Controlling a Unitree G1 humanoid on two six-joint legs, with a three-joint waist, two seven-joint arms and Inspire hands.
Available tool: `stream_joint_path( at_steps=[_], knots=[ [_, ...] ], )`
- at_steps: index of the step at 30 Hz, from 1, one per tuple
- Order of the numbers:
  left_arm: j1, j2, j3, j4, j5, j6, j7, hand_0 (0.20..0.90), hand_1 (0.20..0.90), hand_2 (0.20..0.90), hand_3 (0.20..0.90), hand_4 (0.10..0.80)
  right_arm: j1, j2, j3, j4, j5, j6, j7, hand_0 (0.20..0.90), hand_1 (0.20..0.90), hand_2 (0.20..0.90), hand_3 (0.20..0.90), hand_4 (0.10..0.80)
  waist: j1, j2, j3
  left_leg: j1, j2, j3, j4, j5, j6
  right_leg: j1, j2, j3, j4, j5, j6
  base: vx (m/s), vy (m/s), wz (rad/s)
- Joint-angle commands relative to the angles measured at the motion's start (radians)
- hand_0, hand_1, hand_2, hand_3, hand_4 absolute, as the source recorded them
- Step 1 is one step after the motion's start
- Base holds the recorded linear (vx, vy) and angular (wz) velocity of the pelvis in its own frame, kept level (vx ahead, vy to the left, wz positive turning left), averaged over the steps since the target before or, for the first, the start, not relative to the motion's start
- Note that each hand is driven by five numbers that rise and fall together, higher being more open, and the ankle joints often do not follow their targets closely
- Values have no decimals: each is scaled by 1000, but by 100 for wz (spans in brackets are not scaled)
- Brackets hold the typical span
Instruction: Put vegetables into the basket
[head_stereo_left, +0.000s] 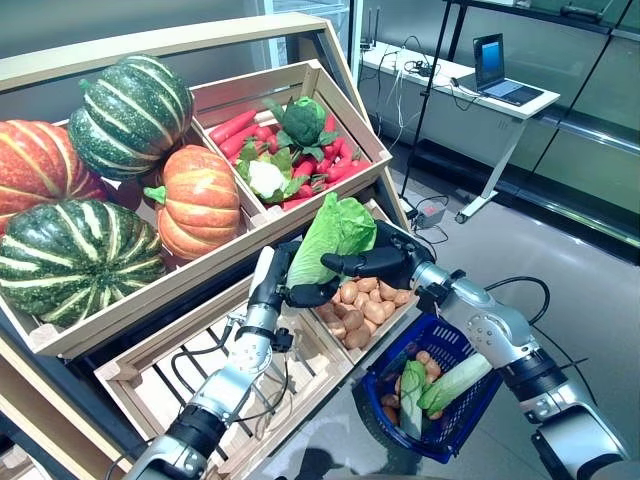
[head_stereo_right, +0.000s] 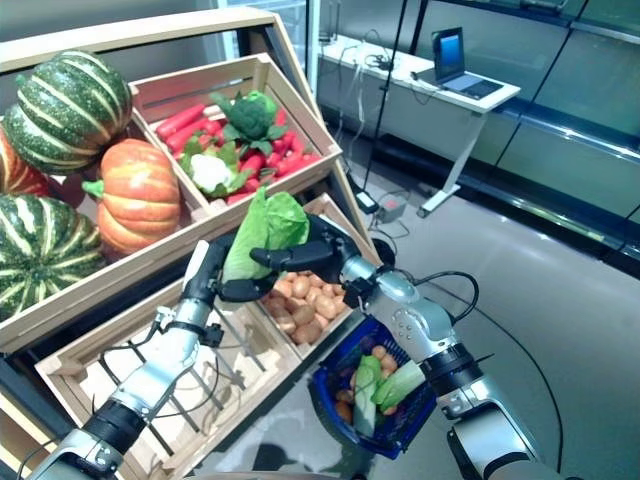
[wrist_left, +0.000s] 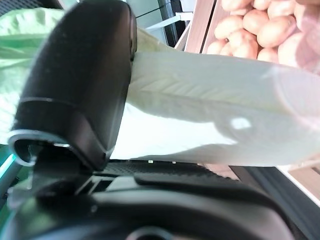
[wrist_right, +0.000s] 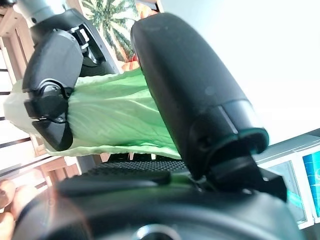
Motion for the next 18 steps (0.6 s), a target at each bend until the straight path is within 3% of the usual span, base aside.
stream_joint_path(
  at_steps=[1,16,17,18],
  knots=[
    [-269,-24,-109,-142,2,-157,-24,300,300,300,300,400,-215,139,21,-11,59,-107,-5,900,900,900,900,800,7,-34,-39,-39,-19,-19,-1,-32,9,33,-39,44,2,-30,-1,0,0,0],
    [-252,-47,-179,-177,-65,-188,-66,300,300,300,300,400,-244,211,21,47,148,-101,-23,900,900,900,900,800,21,-31,-46,-39,-20,-27,-1,-36,10,38,-40,35,1,-33,-2,0,0,0],
    [-254,-44,-182,-181,-51,-189,-59,300,300,300,300,400,-246,211,20,53,153,-107,-23,354,354,354,354,436,21,-31,-46,-39,-20,-28,-1,-36,10,38,-40,34,1,-33,-2,0,0,0],
    [-257,-43,-183,-184,-44,-187,-56,300,300,300,300,400,-247,211,18,57,151,-108,-17,300,300,300,300,400,21,-31,-46,-39,-21,-29,-1,-36,10,38,-40,34,1,-33,-2,0,0,0]
  ],
)
